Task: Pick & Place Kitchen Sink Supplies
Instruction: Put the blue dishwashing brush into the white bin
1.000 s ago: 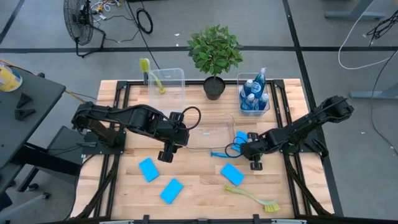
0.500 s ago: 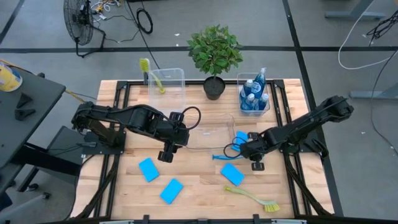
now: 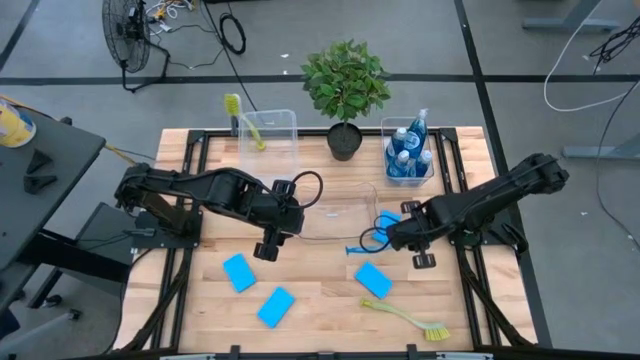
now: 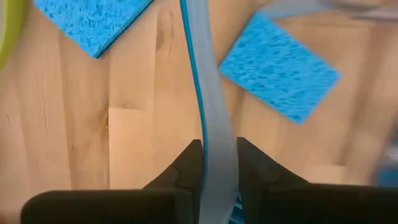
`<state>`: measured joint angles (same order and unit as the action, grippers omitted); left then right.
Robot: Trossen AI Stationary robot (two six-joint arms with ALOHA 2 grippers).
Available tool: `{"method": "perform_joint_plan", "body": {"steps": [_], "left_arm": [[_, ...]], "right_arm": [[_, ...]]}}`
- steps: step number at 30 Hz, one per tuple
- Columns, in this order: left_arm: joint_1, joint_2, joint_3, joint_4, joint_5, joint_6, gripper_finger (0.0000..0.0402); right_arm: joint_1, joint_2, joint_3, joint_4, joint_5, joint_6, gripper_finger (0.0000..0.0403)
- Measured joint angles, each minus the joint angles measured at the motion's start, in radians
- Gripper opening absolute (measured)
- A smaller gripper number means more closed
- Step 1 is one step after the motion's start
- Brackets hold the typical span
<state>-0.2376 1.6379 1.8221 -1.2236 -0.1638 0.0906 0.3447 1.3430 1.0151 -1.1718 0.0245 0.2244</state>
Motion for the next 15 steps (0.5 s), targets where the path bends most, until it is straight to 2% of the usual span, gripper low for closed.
{"method": "perform_joint_plan", "body": {"steps": [8, 15], "left_arm": [[0.000, -0.015, 0.001, 0.002, -0.013, 0.000, 0.0197], [0.000, -0.047, 0.001, 0.002, -0.088, 0.003, 0.0197]], "right_arm": [[0.000, 0.000, 0.170, -0.086, 0.109, -0.006, 0.0067], [-0.001, 0.000, 0.280, -0.087, 0.205, 0.003, 0.0061]]}}
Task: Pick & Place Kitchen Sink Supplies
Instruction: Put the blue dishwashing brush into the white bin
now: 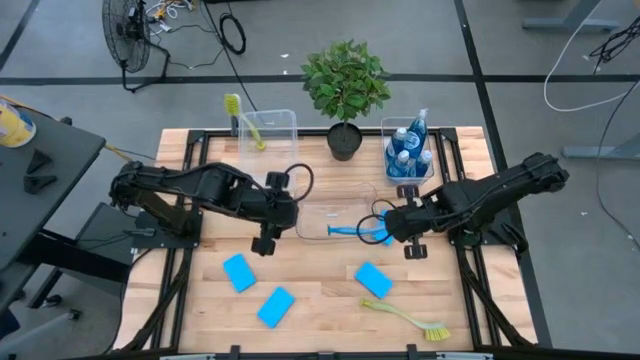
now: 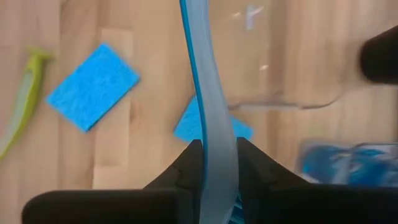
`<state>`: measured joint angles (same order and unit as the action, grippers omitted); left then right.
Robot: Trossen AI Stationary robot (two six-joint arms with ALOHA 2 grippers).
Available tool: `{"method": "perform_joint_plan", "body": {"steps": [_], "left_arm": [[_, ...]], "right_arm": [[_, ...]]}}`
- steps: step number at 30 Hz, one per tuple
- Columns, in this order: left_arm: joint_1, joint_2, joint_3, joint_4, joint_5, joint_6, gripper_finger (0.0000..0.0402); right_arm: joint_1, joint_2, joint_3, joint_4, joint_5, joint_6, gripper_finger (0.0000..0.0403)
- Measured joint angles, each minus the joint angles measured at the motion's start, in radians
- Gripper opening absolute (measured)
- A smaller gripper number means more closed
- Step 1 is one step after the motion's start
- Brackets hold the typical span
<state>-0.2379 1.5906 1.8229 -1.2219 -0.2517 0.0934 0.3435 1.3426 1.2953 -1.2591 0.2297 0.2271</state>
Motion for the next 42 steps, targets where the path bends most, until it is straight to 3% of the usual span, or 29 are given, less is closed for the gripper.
{"method": "perform_joint_plan", "body": {"steps": [8, 12, 18, 28, 34, 42], "left_arm": [[0.000, -0.081, 0.000, 0.082, -0.169, 0.105, 0.0197], [0.000, -0.105, 0.000, 0.231, -0.180, 0.202, 0.0197], [0.007, -0.100, 0.000, 0.400, -0.174, 0.194, 0.0197], [0.032, -0.068, 0.000, 0.378, -0.171, 0.194, 0.0197], [0.040, -0.029, 0.000, 0.296, -0.170, 0.180, 0.0197], [0.070, 0.051, -0.001, 0.186, -0.121, 0.146, 0.0197]], "right_arm": [[-0.035, 0.000, 0.035, -0.001, 0.143, -0.023, 0.0065], [-0.081, 0.000, 0.035, 0.042, 0.173, -0.037, 0.0063], [-0.167, 0.000, 0.035, 0.156, 0.171, -0.064, 0.0066], [-0.269, 0.011, 0.037, 0.358, 0.047, -0.151, 0.0066], [-0.299, 0.072, 0.037, 0.380, -0.028, -0.167, 0.0066], [-0.306, 0.174, 0.037, 0.406, -0.039, -0.188, 0.0065]]}}
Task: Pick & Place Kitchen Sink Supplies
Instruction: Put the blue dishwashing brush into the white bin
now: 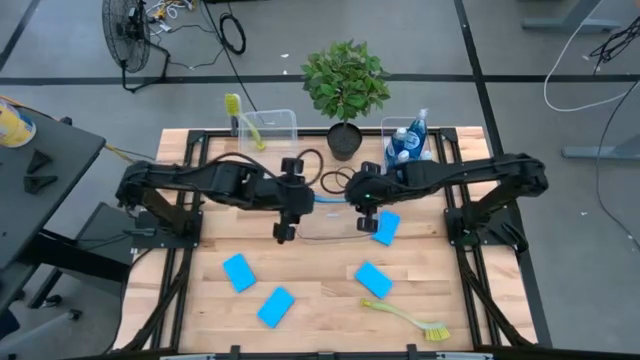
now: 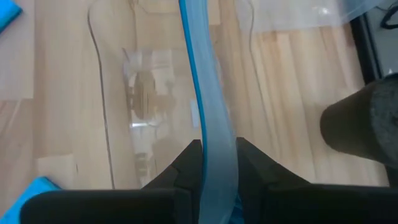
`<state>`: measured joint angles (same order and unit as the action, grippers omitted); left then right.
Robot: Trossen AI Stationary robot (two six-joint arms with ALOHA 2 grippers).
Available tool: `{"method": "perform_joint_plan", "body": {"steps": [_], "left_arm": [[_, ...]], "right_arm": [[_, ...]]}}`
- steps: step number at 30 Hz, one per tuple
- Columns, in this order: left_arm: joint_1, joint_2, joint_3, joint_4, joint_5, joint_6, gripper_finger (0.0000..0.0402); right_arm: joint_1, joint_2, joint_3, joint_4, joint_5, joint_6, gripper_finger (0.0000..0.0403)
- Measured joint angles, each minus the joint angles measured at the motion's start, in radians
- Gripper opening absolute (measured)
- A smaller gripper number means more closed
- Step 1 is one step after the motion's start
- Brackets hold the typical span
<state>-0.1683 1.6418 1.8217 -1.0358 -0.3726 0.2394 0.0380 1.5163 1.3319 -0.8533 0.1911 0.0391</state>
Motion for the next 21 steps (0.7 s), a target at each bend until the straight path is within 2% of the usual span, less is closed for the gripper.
{"method": "perform_joint_plan", "body": {"steps": [4, 10, 21], "left_arm": [[0.012, 0.039, 0.000, -0.047, 0.016, 0.000, 0.0197], [0.017, 0.073, 0.000, -0.108, 0.014, 0.006, 0.0197], [0.052, 0.094, 0.000, -0.147, -0.047, 0.007, 0.0197]], "right_arm": [[0.000, 0.026, 0.000, -0.001, 0.002, -0.003, 0.0067], [0.000, 0.021, 0.000, 0.011, 0.061, -0.003, 0.0064], [0.001, 0.007, 0.000, 0.074, 0.031, -0.019, 0.0065]]}}
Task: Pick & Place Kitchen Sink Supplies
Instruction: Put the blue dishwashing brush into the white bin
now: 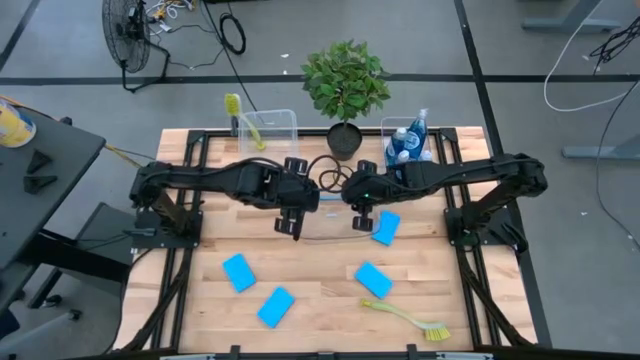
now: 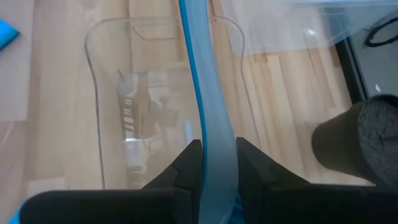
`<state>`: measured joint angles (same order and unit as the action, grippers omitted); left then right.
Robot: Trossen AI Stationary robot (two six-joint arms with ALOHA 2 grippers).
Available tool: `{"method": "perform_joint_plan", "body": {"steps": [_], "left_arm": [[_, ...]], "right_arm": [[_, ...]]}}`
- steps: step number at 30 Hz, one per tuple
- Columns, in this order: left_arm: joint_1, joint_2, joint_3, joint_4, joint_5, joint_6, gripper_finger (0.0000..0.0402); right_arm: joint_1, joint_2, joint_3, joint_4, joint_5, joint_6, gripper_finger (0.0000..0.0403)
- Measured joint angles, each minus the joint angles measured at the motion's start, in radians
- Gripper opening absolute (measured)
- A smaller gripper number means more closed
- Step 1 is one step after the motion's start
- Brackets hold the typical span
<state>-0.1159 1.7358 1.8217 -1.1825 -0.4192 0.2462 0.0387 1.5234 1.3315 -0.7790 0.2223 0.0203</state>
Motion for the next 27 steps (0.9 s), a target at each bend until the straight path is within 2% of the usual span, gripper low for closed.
{"method": "perform_joint_plan", "body": {"steps": [9, 17, 22, 27], "left_arm": [[0.037, 0.001, 0.000, -0.037, -0.002, 0.000, 0.0197], [0.057, 0.001, 0.000, -0.048, 0.053, 0.001, 0.0194], [0.056, 0.001, 0.000, -0.020, 0.113, 0.001, 0.0160], [0.057, 0.001, 0.000, 0.011, 0.114, 0.000, 0.0120]], "right_arm": [[0.000, 0.000, 0.000, 0.030, -0.005, -0.012, 0.0066], [0.000, 0.000, 0.000, 0.036, -0.004, -0.037, 0.0066], [0.000, 0.000, 0.000, 0.040, -0.004, -0.040, 0.0068], [0.000, -0.001, 0.000, 0.066, -0.004, -0.046, 0.0066]]}}
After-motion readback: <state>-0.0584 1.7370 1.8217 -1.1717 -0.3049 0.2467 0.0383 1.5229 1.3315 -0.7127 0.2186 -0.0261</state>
